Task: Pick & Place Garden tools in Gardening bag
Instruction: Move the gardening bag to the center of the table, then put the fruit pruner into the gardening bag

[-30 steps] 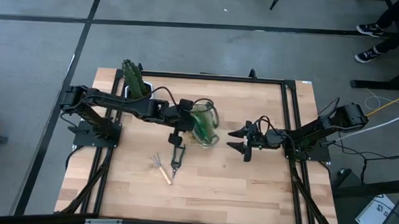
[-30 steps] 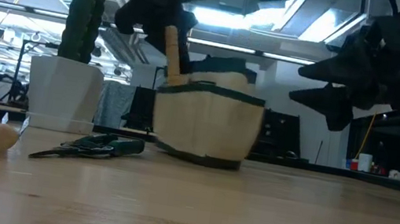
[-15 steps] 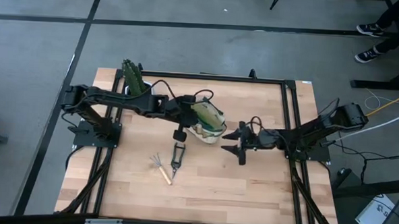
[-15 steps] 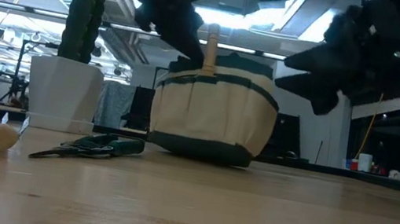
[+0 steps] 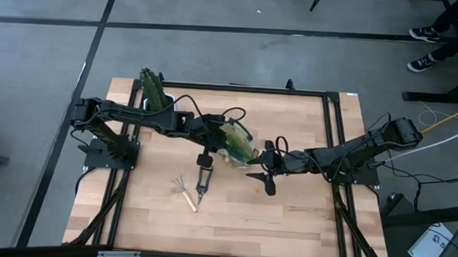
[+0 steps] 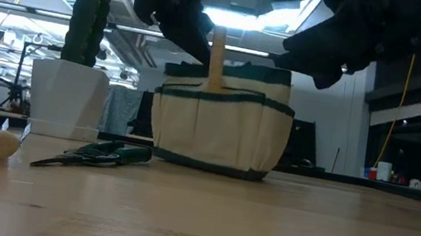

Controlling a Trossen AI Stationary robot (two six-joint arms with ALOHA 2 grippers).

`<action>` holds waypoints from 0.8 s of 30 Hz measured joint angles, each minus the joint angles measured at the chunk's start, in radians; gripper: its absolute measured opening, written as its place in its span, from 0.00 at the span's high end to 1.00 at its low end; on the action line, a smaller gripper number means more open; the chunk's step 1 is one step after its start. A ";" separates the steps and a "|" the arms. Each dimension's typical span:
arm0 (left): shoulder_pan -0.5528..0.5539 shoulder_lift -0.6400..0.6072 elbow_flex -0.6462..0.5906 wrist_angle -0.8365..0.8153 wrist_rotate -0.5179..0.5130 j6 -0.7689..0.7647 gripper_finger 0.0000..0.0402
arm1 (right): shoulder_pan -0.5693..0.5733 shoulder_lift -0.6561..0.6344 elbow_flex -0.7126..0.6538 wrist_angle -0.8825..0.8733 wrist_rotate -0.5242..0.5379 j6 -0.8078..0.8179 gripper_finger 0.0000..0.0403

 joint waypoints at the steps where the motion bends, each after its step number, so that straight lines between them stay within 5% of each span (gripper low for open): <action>1: 0.000 0.000 0.000 0.000 0.002 -0.001 0.89 | 0.000 0.000 0.000 0.000 0.000 -0.001 0.48; 12: -0.001 -0.001 0.000 0.039 0.019 -0.063 0.65 | 0.001 0.000 0.000 -0.004 0.000 0.002 0.49; 24: -0.028 -0.043 0.000 0.054 0.016 -0.131 0.63 | 0.000 0.000 0.000 -0.008 -0.059 0.029 0.49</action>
